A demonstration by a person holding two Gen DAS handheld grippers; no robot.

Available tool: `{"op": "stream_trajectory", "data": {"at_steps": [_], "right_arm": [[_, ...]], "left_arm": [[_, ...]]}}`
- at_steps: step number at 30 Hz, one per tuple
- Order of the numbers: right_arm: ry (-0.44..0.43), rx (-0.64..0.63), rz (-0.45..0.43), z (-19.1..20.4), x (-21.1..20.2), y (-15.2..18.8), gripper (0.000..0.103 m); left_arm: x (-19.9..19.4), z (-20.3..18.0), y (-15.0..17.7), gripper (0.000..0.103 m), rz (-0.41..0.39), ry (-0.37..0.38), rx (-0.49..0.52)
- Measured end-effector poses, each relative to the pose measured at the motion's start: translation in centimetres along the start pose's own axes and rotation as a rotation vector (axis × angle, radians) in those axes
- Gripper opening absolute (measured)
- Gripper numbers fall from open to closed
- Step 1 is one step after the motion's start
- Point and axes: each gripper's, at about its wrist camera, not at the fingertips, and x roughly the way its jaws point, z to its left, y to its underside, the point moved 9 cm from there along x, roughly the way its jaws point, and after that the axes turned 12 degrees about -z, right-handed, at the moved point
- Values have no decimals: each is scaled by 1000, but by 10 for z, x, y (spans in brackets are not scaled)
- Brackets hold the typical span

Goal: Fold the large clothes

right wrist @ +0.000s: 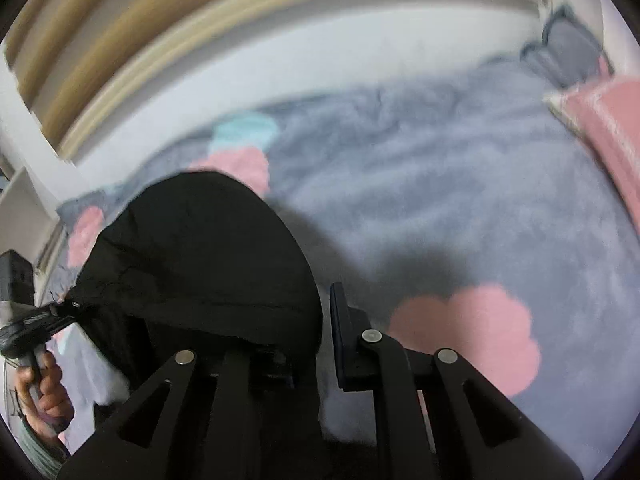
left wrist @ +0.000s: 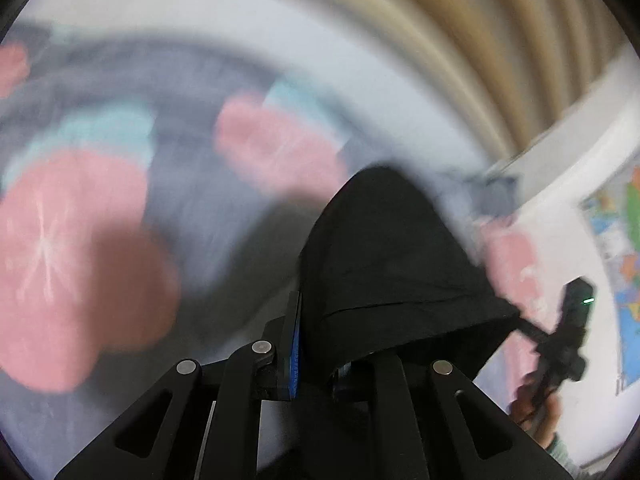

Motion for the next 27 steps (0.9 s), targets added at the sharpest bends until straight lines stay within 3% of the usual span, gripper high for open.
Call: {"op": "stream_trajectory", "data": {"at_steps": [2, 4, 6, 8, 11, 13, 16, 20, 24, 27], "right_arm": [[32, 25, 96, -17, 29, 30, 21], [54, 46, 176, -29, 52, 55, 21], [27, 102, 243, -37, 66, 78, 26], [3, 135, 235, -41, 62, 78, 35], [6, 119, 236, -43, 46, 71, 50], [7, 80, 223, -44, 24, 65, 53], [-8, 46, 188, -40, -8, 53, 53], [-48, 6, 84, -10, -29, 9, 53], [-76, -74, 66, 30, -10, -8, 53], [-76, -123, 124, 43, 20, 10, 53]], "left_arm": [[32, 33, 32, 12, 128, -108, -26], [54, 51, 56, 14, 194, -122, -48], [55, 55, 55, 16, 166, -85, -91], [46, 53, 51, 24, 148, -65, -99], [24, 47, 50, 48, 133, -106, 12], [-6, 42, 52, 54, 117, -120, 70], [-48, 31, 47, 55, 63, -63, 67], [-80, -8, 11, 55, -64, 26, 87], [-58, -48, -16, 55, -93, 62, 160], [-10, -43, -5, 55, -10, 42, 146]]}}
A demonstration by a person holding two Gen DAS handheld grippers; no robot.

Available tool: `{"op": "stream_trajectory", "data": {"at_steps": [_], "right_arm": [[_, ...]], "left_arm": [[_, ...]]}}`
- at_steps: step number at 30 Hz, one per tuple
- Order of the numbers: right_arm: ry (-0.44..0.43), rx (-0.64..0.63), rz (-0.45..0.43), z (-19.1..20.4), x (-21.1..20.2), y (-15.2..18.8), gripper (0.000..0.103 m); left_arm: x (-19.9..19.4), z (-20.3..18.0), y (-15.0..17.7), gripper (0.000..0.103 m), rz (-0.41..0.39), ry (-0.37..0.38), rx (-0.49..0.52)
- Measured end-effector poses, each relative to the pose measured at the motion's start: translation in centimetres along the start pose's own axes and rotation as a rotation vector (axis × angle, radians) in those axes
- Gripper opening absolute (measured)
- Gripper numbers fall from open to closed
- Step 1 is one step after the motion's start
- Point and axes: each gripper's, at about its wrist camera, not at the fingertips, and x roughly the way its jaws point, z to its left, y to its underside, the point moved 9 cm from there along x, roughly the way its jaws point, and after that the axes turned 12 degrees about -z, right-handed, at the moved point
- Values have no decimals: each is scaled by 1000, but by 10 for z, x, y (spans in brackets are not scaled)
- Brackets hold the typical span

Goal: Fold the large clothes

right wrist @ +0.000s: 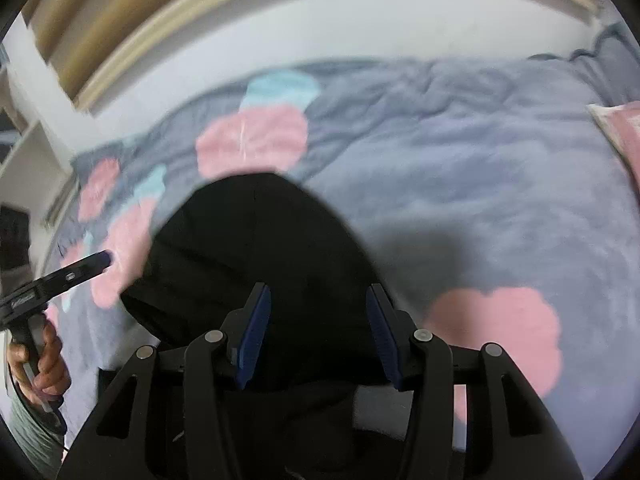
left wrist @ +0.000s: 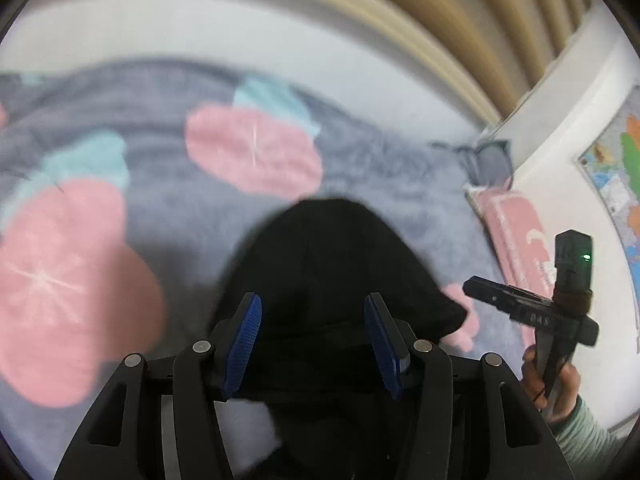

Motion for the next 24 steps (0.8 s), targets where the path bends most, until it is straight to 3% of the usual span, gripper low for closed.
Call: {"op": "stream_trajectory", "data": {"at_steps": [4, 6, 10, 14, 16, 18, 19, 20, 24], "right_arm": [[47, -34, 125, -13, 48, 46, 53], [45, -51, 155, -20, 64, 67, 53], [16, -20, 132, -27, 64, 68, 53], [5, -36, 145, -24, 45, 55, 55], [-30, -38, 117, -21, 29, 40, 61], [-58, -34, 78, -19, 17, 20, 86], [-71, -32, 55, -19, 13, 9, 89], [-84, -35, 35, -18, 11, -3, 90], [-80, -85, 30, -16, 25, -34, 90]], "left_arm": [[58, 35, 54, 54, 159, -80, -47], [66, 44, 67, 54, 148, -67, -58], [60, 45, 64, 54, 133, -48, -75], [41, 33, 54, 54, 113, -52, 5], [21, 23, 39, 55, 91, -19, 23], [10, 15, 24, 60, 75, 3, 17], [7, 15, 15, 69, 68, 3, 15], [5, 14, 5, 73, 54, -3, 20], [19, 18, -29, 75, 46, -30, 55]]}}
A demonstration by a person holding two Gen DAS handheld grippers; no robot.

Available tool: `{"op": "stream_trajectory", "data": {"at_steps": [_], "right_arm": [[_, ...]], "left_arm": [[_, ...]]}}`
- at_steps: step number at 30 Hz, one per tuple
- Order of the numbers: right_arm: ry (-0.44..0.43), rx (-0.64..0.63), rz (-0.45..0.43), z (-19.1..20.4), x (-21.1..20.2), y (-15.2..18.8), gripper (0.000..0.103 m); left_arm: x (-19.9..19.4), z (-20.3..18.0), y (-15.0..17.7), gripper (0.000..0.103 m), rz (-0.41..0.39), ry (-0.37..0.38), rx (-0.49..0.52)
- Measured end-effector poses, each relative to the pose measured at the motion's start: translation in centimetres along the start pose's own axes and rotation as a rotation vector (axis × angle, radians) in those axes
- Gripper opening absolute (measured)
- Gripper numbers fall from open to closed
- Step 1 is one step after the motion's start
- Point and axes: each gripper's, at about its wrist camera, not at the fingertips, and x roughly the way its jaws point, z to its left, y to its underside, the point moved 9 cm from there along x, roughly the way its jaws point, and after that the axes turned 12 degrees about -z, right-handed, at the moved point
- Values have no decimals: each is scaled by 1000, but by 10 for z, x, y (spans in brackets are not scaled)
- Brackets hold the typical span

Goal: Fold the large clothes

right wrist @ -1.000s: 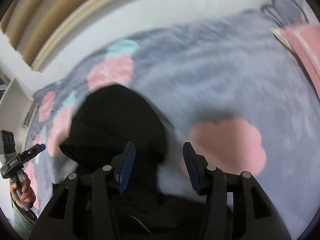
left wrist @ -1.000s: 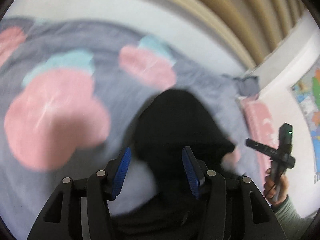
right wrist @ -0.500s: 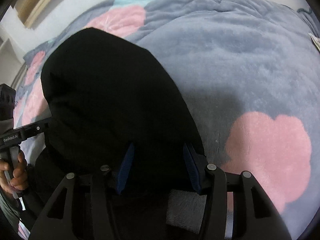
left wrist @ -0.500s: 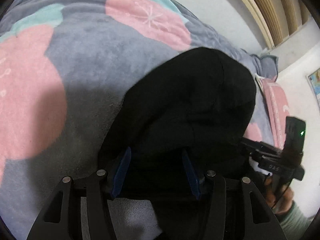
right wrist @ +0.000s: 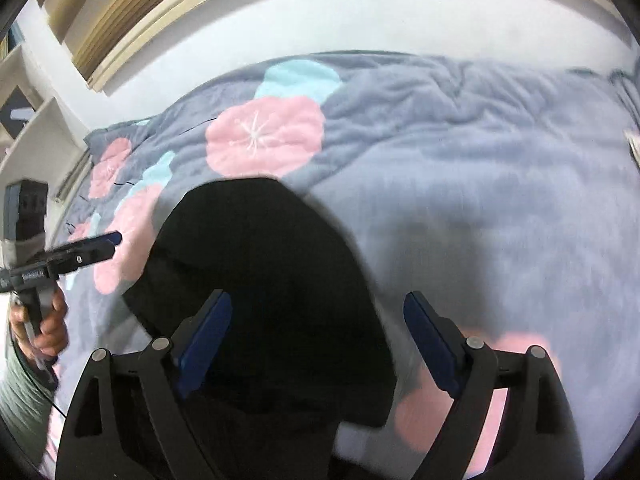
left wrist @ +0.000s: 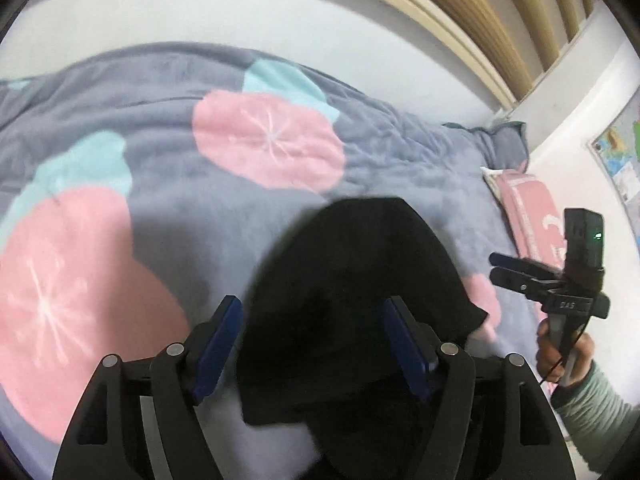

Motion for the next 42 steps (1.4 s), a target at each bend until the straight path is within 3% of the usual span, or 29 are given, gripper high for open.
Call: {"op": "stream_trajectory", "data": {"at_steps": [4, 12, 13, 14, 15, 16, 17, 18, 21, 31, 37, 42], "right_arm": [[-55, -1, 58, 0, 31, -6, 90], [-131, -8, 179, 9, 95, 6, 89], [-151, -4, 198, 12, 102, 9, 86], [-180, -7, 224, 17, 107, 13, 70], [-202, -27, 243, 24, 108, 16, 59], [-201, -66, 244, 30, 108, 18, 55], [-194, -127, 225, 37, 100, 18, 44], [-197, -154, 213, 43, 93, 18, 36], [-200, -212, 162, 59, 56, 19, 26], [-113, -333, -41, 117, -120, 53, 26], [-9, -396, -128, 141, -208, 113, 26], [4, -350, -70, 145, -239, 195, 26]], "left_arm": [[29, 11, -18, 74, 44, 81, -74], [86, 17, 15, 75, 210, 224, -150], [89, 14, 20, 74, 213, 228, -142], [91, 12, 22, 72, 208, 230, -126], [90, 8, 24, 65, 192, 231, -99], [85, 0, 26, 39, 176, 237, -57], [81, -5, 27, 22, 171, 245, -40], [73, -10, 27, 21, 159, 252, -24], [39, -24, 25, 18, 112, 257, 36], [-128, -117, 63, 18, -21, 214, 261], [-192, -149, 128, 19, -20, 129, 350], [-223, -153, 216, 19, 56, 115, 292]]}}
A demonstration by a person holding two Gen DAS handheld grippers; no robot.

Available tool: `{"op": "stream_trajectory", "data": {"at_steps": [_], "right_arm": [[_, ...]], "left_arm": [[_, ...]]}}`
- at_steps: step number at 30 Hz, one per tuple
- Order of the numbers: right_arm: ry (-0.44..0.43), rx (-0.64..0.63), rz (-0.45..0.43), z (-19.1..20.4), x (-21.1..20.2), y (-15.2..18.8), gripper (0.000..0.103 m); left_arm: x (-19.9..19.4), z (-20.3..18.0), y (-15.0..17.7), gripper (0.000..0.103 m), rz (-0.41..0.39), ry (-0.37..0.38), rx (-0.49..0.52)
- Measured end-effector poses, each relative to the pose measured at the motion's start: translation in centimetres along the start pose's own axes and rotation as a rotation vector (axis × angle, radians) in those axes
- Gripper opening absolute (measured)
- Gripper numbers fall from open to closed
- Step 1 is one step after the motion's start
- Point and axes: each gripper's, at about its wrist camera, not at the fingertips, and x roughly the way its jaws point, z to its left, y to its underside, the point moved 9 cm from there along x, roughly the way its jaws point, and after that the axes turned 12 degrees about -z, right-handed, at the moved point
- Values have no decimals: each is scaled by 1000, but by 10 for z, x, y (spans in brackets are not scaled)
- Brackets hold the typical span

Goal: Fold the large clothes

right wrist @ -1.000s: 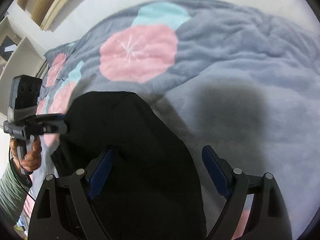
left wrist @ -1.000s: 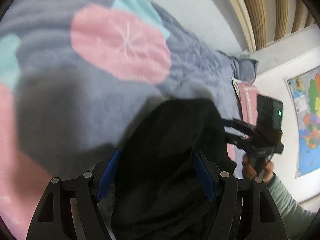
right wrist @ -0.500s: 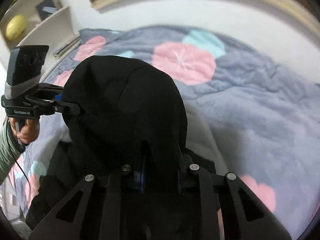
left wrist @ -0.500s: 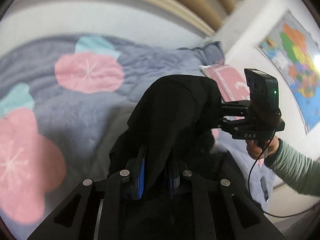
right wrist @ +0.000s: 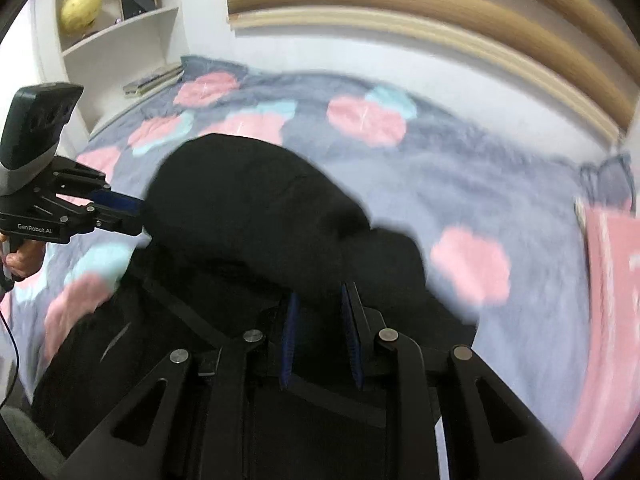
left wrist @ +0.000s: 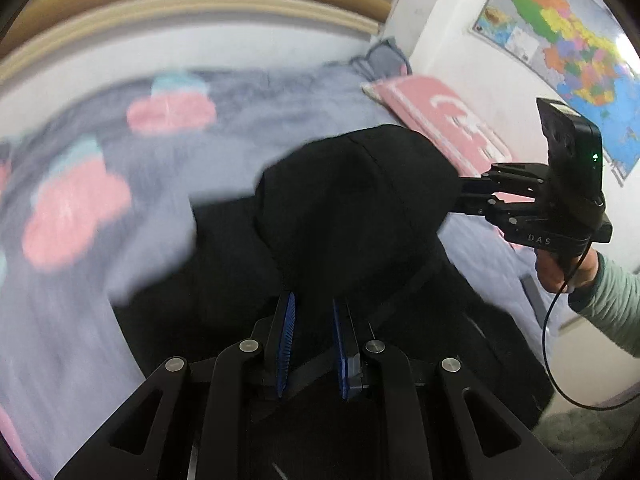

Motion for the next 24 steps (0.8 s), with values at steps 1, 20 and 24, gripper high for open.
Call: {"op": "stream_trajectory", "data": {"at_steps": [1, 20, 24], "right_arm": [[-9, 18, 27, 4, -3, 18, 27], [37, 179, -13, -29, -13, -57, 72], [0, 64, 51, -4, -10, -33, 85]], "left_arm": [[-3, -5, 21, 20, 24, 3, -29], [-45, 27, -61, 44, -180, -98, -268], [-41, 22, -51, 44, -135, -91, -222]]}}
